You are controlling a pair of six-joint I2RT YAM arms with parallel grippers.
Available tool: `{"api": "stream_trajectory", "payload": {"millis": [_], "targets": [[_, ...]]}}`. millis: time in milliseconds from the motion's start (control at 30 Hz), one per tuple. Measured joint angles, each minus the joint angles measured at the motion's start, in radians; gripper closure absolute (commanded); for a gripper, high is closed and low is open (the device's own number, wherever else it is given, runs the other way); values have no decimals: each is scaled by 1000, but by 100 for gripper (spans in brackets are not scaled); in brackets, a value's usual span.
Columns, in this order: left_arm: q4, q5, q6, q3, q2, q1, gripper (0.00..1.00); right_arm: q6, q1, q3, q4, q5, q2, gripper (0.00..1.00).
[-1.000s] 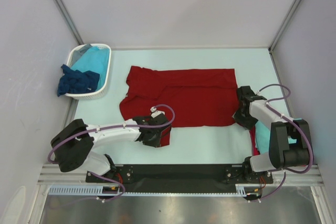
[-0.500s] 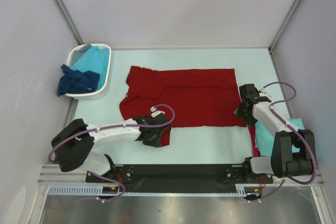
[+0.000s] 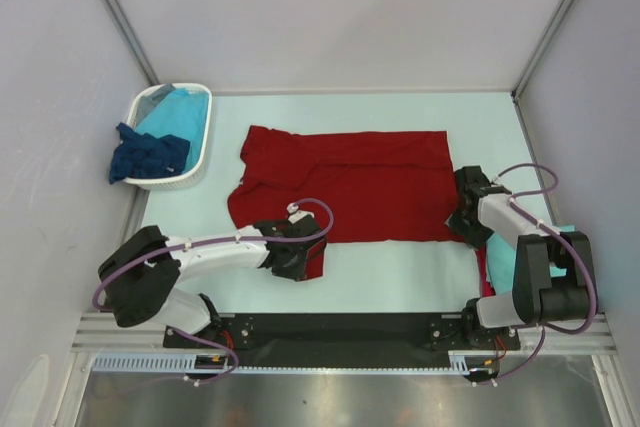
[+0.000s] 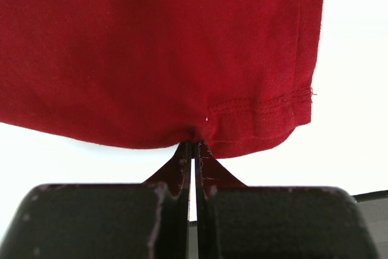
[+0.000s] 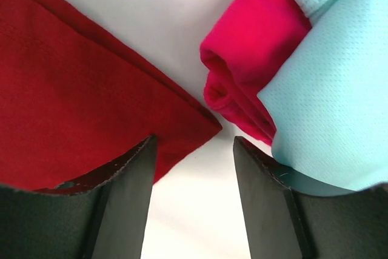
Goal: Fold and stack the t-shirts
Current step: Grap the side of the flattened tshirt closest away from the robot with both arms
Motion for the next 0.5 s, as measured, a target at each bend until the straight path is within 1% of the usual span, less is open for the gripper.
{"api": "stream_trajectory", "payload": {"millis": [67, 100, 167, 367, 500], "targets": [[0, 0, 0, 0, 0, 0, 100, 1, 0, 0, 7, -1, 14, 47], [0, 0, 0, 0, 0, 0, 100, 2, -1, 0, 12, -4, 16, 51], [0, 0, 0, 0, 0, 1, 100, 3, -1, 0, 16, -9, 18, 55], [0, 3, 0, 0, 0, 2, 100, 14, 0, 1, 48, -34, 24, 86], [-1, 4, 0, 0, 0, 3, 100, 20, -1, 0, 50, -34, 26, 91]]}}
